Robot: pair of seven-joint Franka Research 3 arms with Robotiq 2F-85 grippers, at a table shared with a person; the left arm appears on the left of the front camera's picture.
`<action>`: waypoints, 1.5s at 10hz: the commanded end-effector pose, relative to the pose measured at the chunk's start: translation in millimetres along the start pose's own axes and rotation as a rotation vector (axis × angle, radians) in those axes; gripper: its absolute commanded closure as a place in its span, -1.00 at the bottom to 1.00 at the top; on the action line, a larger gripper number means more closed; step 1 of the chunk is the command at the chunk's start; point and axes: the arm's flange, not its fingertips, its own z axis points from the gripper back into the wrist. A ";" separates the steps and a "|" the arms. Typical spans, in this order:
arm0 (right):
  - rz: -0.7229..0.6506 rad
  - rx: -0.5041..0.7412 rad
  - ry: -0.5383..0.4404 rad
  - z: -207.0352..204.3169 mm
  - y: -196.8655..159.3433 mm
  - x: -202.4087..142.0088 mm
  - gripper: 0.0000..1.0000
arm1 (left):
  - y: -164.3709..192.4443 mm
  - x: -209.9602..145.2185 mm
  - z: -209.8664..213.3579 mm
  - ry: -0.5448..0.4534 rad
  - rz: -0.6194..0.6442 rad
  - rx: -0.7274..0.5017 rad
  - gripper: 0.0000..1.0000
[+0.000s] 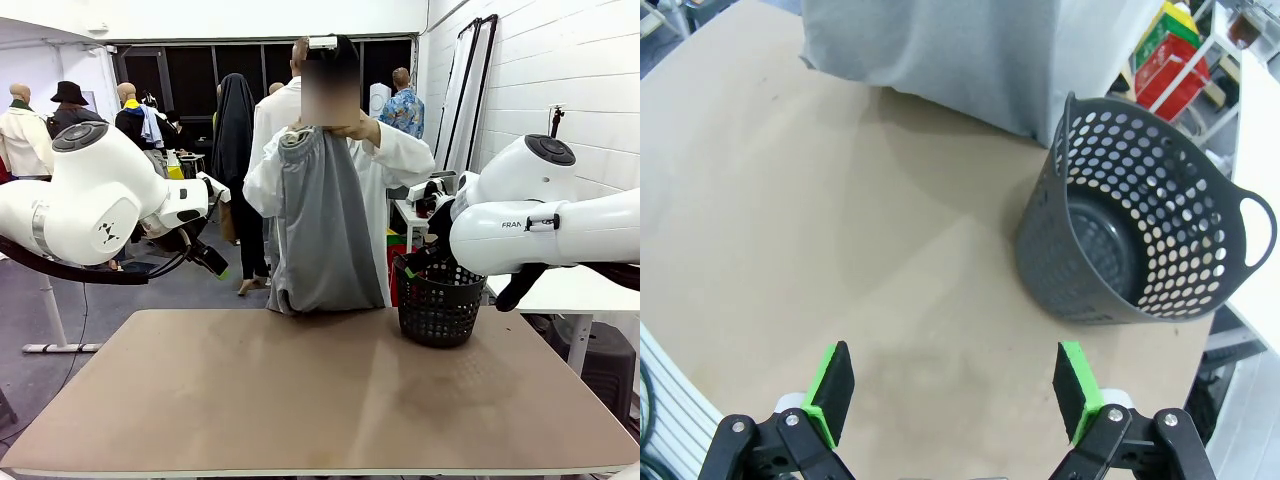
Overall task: Fold the training pants.
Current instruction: Grab both ends of the Training pants handed by a person.
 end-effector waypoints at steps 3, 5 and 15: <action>0.001 0.000 0.000 -0.2 0.2 0.0 -1.00 | 1.0 -0.6 -0.2 -0.004 -0.009 -0.006 -1.00; 0.001 0.000 0.000 -0.2 0.2 0.0 -1.00 | 1.0 -0.6 -0.2 -0.004 -0.009 -0.006 -1.00; 0.001 0.000 0.000 -0.2 0.2 0.0 -1.00 | 1.0 -0.6 -0.2 -0.004 -0.009 -0.006 -1.00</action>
